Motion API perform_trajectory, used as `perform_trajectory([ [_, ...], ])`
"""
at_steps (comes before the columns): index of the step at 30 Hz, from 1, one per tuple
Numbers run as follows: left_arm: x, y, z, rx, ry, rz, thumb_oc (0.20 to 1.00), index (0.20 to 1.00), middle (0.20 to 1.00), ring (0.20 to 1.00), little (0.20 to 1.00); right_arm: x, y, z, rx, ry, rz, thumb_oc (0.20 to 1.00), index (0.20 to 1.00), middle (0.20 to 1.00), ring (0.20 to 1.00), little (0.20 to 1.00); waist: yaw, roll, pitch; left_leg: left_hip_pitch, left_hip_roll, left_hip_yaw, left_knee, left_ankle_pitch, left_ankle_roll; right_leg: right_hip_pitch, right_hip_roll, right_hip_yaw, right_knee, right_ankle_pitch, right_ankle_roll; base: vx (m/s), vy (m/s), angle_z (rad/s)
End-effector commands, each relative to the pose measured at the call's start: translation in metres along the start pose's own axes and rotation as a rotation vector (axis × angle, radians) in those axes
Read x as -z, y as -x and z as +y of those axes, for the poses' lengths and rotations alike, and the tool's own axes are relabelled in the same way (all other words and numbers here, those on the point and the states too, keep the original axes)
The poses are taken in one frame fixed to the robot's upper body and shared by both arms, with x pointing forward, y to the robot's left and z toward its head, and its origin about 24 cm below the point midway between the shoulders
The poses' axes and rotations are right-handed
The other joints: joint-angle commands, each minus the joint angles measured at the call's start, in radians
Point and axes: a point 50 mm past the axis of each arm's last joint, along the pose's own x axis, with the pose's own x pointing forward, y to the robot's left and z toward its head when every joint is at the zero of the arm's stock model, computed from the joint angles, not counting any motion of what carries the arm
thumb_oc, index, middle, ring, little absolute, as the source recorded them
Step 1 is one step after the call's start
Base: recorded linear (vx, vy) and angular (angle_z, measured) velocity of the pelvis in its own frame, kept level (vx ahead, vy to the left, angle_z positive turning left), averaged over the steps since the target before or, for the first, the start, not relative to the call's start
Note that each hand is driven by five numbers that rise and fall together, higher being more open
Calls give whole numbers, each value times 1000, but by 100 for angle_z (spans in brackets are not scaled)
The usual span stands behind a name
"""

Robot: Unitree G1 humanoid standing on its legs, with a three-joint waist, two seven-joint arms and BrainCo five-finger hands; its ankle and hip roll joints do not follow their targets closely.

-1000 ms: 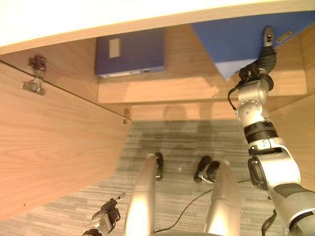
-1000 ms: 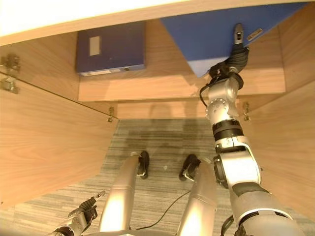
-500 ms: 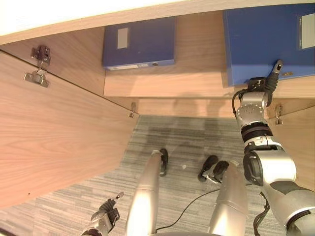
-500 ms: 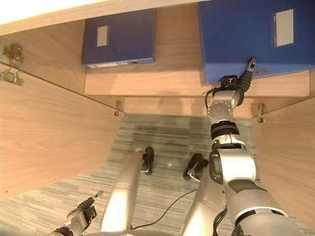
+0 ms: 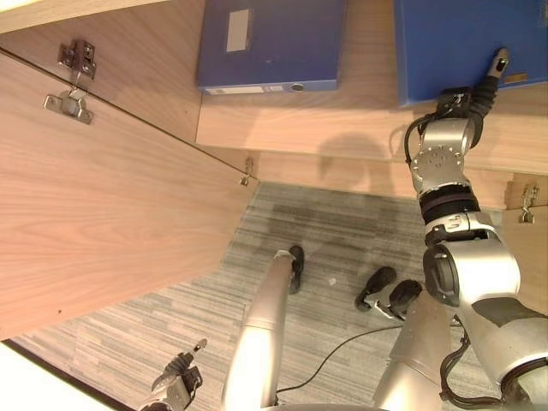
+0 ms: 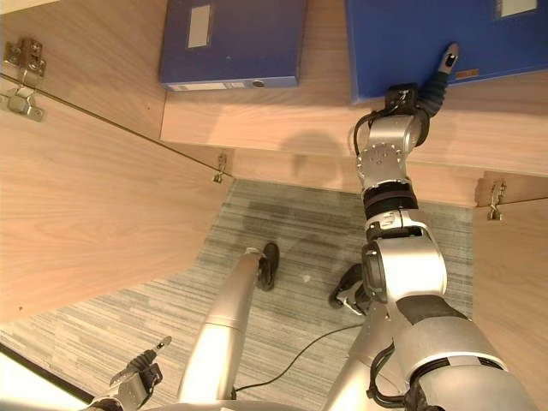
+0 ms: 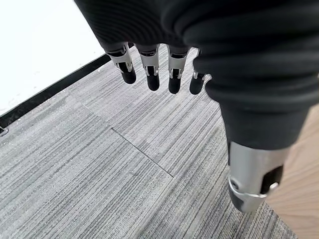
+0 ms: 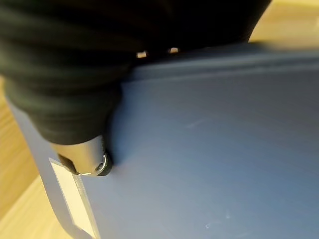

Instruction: Put the empty folder in the office cabinet

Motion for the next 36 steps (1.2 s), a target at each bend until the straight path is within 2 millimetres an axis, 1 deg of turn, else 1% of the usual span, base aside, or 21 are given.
perform_trajectory([
  [1, 1, 1, 52, -160, -18, 10, 1000, 1000, 1000, 1000, 1000, -19, 5, 51, -186, -43, -90, 200, 200, 200, 200, 200, -17, -12, -35, 2, 11, 61, -88, 28, 39, 81, -17, 79, -42, -70, 116, 0, 0, 0],
  [2, 1, 1, 52, -160, -18, 10, 1000, 1000, 1000, 1000, 1000, -19, 5, 51, -186, -42, -90, 200, 200, 200, 200, 200, -17, -12, -35, 2, 11, 61, -89, 28, 39, 81, -17, 79, -42, -70, 116, 0, 0, 0],
  [4, 2, 2, 55, -163, -18, 16, 1000, 1000, 1000, 1000, 1000, -14, 6, 49, -207, -18, -68, 1000, 1000, 1000, 1000, 1000, -18, -14, -38, 16, 14, 66, -103, 31, 39, 91, -14, 78, -54, -69, 116, 0, 0, 0],
  [5, 2, 2, 58, -163, -17, 23, 1000, 1000, 1000, 1000, 1000, -6, 7, 46, -231, -21, -18, 1000, 1000, 1000, 1000, 1000, -16, -17, -40, 33, 14, 72, -116, 32, 37, 104, -11, 77, -70, -66, 117, 0, 0, 0],
  [10, 0, 2, 62, -169, -5, 26, 1000, 1000, 1000, 1000, 1000, 9, 9, 39, -227, -24, 54, 1000, 1000, 1000, 1000, 1000, -17, -20, -43, 56, 12, 76, -128, 33, 34, 123, -6, 77, -85, -65, 116, 0, 0, 0],
  [13, 2, 2, 65, -169, -2, 35, 1000, 1000, 1000, 1000, 1000, 16, 9, 37, -251, 26, 100, 1000, 1000, 1000, 1000, 1000, -16, -22, -45, 65, 13, 78, -137, 35, 33, 129, -4, 76, -92, -61, 116, 0, 0, 0],
  [17, 1, 3, 72, -167, -3, 48, 1000, 1000, 1000, 1000, 1000, 30, 10, 39, -337, 250, 178, 1000, 1000, 1000, 1000, 1000, -18, -34, -48, 70, 19, 82, -151, 45, 28, 131, -3, 77, -107, -51, 114, 0, 0, 0],
  [18, 1, 3, 76, -163, -8, 52, 1000, 1000, 1000, 1000, 1000, 43, 15, 37, -395, 380, 238, 1000, 1000, 1000, 1000, 1000, -17, -41, -49, 71, 23, 83, -156, 49, 26, 131, -1, 75, -113, -47, 113, 0, 0, 0],
  [19, 1, 3, 75, -162, -7, 53, 1000, 1000, 1000, 1000, 1000, 43, 15, 37, -397, 381, 239, 1000, 1000, 1000, 1000, 1000, -18, -40, -49, 72, 23, 83, -157, 49, 26, 131, 0, 75, -113, -46, 112, -18, -31, -7],
  [20, 1, 4, 79, -160, -10, 55, 1000, 1000, 1000, 1000, 1000, 55, 19, 32, -463, 559, 299, 1000, 1000, 1000, 1000, 1000, -18, -48, -50, 72, 26, 83, -160, 53, 25, 130, 0, 72, -118, -41, 110, -12, -23, -10],
  [21, 0, 4, 81, -157, -13, 55, 1000, 1000, 1000, 1000, 1000, 59, 22, 33, -507, 639, 317, 1000, 1000, 1000, 1000, 1000, -18, -49, -50, 73, 27, 83, -164, 56, 24, 129, 1, 72, -121, -39, 109, -28, -27, -9],
  [22, 0, 4, 84, -143, -18, 56, 1000, 1000, 1000, 1000, 1000, 65, 22, 26, -579, 900, 346, 1000, 1000, 1000, 1000, 1000, -21, -53, -48, 75, 31, 86, -175, 64, 23, 127, 1, 69, -130, -30, 109, -29, -6, -5],
  [24, 0, 5, 86, -131, -32, 64, 1000, 1000, 1000, 1000, 1000, 66, 19, 22, -653, 1197, 347, 1000, 1000, 1000, 1000, 1000, -26, -59, -48, 71, 34, 87, -183, 72, 22, 122, 1, 68, -140, -19, 109, -18, -1, -1],
  [25, 0, 5, 85, -130, -32, 64, 1000, 1000, 1000, 1000, 1000, 66, 19, 23, -654, 1199, 347, 1000, 1000, 1000, 1000, 1000, -27, -58, -48, 71, 34, 87, -184, 72, 22, 122, 2, 68, -140, -19, 110, -18, 1, -3],
  [27, 1, 5, 89, -121, -41, 73, 1000, 1000, 1000, 1000, 1000, 62, 15, 15, -717, 1479, 338, 1000, 1000, 1000, 1000, 1000, -31, -65, -50, 70, 37, 89, -197, 80, 21, 117, 2, 66, -151, -8, 111, -17, -4, -6],
  [29, 2, 6, 94, -121, -54, 78, 1000, 1000, 1000, 1000, 1000, 57, 12, 17, -809, 1768, 285, 1000, 1000, 1000, 1000, 1000, -35, -72, -51, 67, 38, 89, -206, 84, 19, 114, 3, 65, -159, -5, 110, -9, -8, -2],
  [32, 4, 8, 100, -107, -87, 86, 1000, 1000, 1000, 1000, 1000, 40, 6, 15, -934, 2136, 210, 1000, 1000, 1000, 1000, 1000, -40, -80, -54, 61, 43, 87, -216, 89, 14, 110, 4, 63, -170, 0, 113, -9, -14, -3],
  [33, 6, 8, 98, -91, -87, 85, 1000, 1000, 1000, 1000, 1000, 34, 6, 25, -990, 2231, 133, 1000, 1000, 1000, 1000, 1000, -39, -79, -51, 59, 48, 89, -225, 95, 14, 97, 7, 77, -175, 13, 119, -18, -5, -8],
  [34, 6, 8, 98, -91, -87, 85, 1000, 1000, 1000, 1000, 1000, 34, 6, 25, -990, 2231, 133, 1000, 1000, 1000, 1000, 1000, -39, -79, -51, 59, 48, 89, -225, 95, 14, 97, 7, 77, -175, 13, 119, -58, 6, -15],
  [35, 3, 7, 96, -81, -92, 73, 1000, 1000, 1000, 1000, 1000, 30, 10, 33, -1074, 2259, 125, 1000, 1000, 1000, 1000, 1000, -42, -83, -54, 37, 47, 86, -218, 93, 23, 75, 16, 83, -177, 13, 111, -44, -13, -28],
  [36, 4, 7, 95, -72, -101, 76, 1000, 1000, 1000, 1000, 1000, 27, 9, 31, -1079, 2290, 139, 1000, 1000, 1000, 1000, 1000, -42, -81, -61, 23, 45, 81, -207, 90, 24, 64, 14, 87, -170, 10, 107, -57, -7, -29],
])
